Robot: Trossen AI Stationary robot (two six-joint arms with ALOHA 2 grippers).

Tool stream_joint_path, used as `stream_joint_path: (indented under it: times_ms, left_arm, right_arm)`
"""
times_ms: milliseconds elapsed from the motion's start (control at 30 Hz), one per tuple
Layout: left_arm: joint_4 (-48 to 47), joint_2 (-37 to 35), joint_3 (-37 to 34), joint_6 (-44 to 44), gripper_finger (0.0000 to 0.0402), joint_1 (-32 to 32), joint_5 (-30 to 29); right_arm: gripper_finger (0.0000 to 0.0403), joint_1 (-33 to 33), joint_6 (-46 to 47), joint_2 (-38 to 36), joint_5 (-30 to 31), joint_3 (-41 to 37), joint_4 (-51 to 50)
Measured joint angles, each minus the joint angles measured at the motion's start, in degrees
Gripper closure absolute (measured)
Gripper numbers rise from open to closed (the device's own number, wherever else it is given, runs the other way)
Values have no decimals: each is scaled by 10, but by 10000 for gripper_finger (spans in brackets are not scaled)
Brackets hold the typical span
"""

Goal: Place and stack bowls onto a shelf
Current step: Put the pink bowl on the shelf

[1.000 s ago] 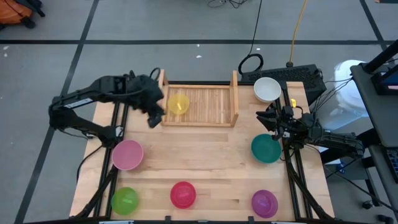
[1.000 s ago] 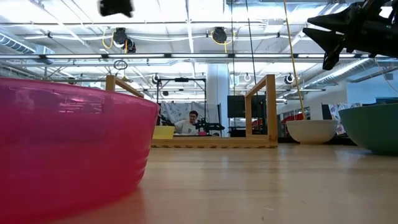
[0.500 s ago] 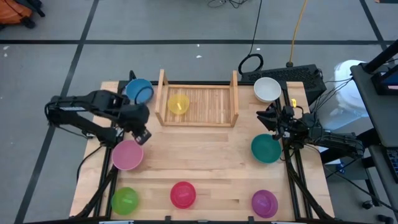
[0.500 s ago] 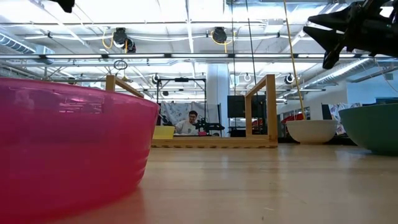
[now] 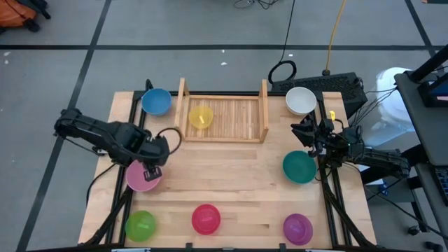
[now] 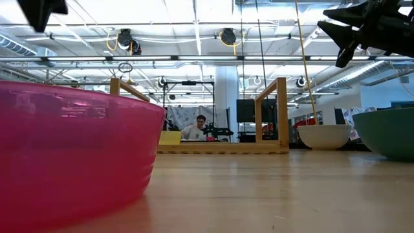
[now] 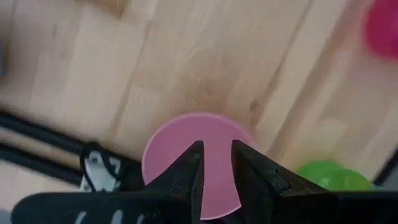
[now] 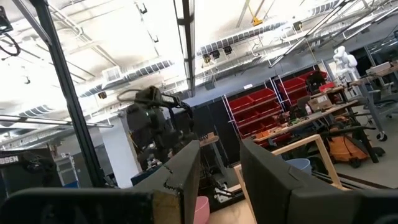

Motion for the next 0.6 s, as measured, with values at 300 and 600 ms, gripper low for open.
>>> stream_joint_path:
  times_ms: [300, 600]
  left_arm:
    - [127, 0, -133, 10, 314, -60, 93]
    - [128, 0, -199, 103, 314, -93, 10]
  right_arm:
    - [293, 0, 0, 0, 0, 0, 0]
    - [293, 0, 0, 0, 1, 0, 0]
